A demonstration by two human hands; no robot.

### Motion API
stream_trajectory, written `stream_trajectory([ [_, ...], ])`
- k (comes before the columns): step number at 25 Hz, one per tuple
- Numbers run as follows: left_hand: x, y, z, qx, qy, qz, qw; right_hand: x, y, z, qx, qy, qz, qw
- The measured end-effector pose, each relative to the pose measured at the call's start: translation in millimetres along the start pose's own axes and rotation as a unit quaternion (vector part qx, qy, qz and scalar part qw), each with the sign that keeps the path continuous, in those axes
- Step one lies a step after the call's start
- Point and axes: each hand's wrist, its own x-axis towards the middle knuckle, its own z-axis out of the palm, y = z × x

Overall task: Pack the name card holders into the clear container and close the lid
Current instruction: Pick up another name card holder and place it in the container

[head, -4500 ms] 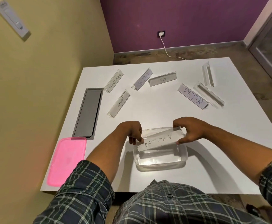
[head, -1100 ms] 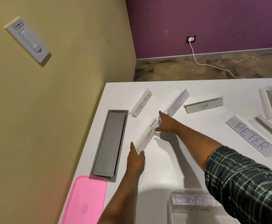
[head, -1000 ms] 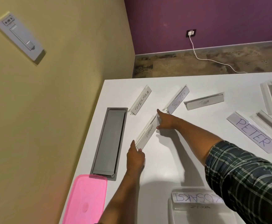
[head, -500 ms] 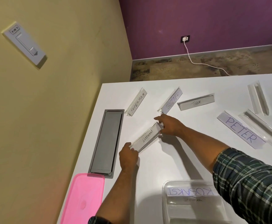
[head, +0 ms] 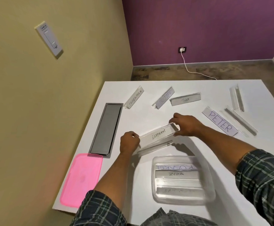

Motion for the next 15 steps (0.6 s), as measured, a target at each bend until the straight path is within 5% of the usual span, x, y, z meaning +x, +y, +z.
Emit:
stream_trajectory([
  [7,-32.3,8.1,14.0,0.036,-0.052,0.061,0.996,-67.8,16.2,-20.6,-0.086,0.03,-0.094,0.991],
  [15,-59.7,6.8,41.0,0.071,-0.137,0.118,0.981,-141.9,20.8,2.8,0.028,0.064,-0.115,0.991],
])
